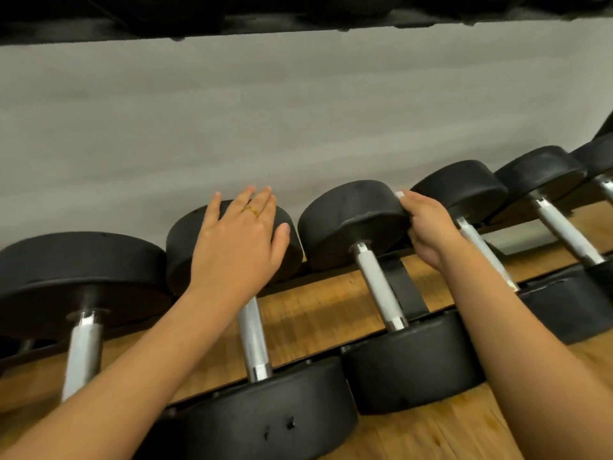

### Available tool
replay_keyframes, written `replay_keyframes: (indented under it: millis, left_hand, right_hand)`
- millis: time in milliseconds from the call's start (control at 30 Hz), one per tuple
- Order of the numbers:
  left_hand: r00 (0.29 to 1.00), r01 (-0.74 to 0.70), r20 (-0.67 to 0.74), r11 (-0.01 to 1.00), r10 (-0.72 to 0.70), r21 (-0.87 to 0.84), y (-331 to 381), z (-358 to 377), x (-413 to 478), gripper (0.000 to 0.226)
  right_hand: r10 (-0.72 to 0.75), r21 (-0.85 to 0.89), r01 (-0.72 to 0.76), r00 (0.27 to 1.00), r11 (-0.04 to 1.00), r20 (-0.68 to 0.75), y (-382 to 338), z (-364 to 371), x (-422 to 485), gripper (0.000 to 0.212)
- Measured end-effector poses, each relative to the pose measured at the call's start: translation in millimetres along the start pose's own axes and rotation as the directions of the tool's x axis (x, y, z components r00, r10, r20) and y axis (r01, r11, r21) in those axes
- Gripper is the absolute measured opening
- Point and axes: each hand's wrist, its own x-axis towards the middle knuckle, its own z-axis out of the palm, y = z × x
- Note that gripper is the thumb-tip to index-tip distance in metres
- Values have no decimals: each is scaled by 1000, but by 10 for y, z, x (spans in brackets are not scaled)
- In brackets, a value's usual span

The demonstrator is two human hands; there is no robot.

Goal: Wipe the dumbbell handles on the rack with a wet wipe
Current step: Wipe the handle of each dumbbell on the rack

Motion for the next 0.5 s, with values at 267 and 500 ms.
replay_keyframes:
  millis: [267,500]
  left_hand:
    - [998,3,-65,999,0,41,39,21,-15,59]
    - [997,12,-76,999,-8,47,54,19,2,58]
  right_hand:
    - [-67,-56,67,998,996,-4,-30,46,-121,36]
    - [-267,-206,270,963,941,42,-102,40,-164,44]
